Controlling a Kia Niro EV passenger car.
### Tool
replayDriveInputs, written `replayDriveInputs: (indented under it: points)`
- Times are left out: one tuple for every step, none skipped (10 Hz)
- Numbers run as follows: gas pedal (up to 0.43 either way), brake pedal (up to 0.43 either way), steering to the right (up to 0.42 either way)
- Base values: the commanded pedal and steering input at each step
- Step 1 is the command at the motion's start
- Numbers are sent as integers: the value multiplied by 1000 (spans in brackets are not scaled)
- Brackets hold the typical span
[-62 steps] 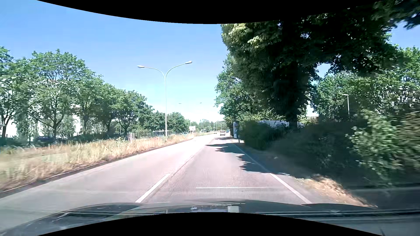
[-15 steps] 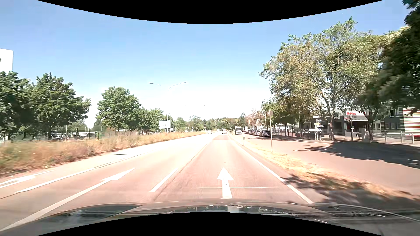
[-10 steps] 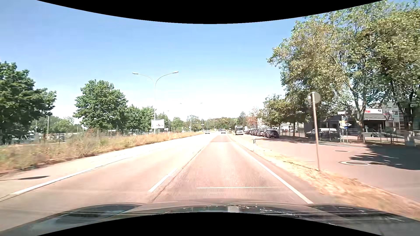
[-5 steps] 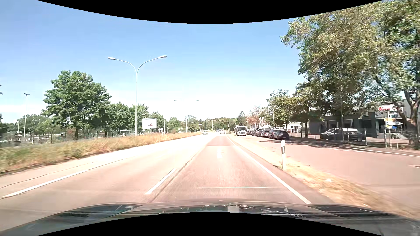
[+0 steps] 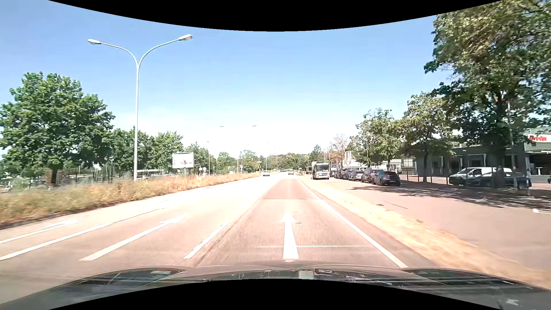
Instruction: Follow the waypoints while adhering to traffic rules and regulations
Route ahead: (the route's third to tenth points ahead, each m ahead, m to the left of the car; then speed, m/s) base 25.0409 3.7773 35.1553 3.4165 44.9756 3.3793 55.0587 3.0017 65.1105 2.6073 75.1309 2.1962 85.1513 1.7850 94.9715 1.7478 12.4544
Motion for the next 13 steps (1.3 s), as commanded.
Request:
replayDriveInputs:
  points:
    - [110,0,6]
    - [110,0,5]
    - [110,0,5]
    - [110,0,5]
    - [110,0,5]
    - [110,0,5]
    - [110,0,5]
    - [110,0,5]
    - [110,0,5]
    - [110,0,5]
    - [110,0,5]
    - [110,0,4]
    - [110,0,4]
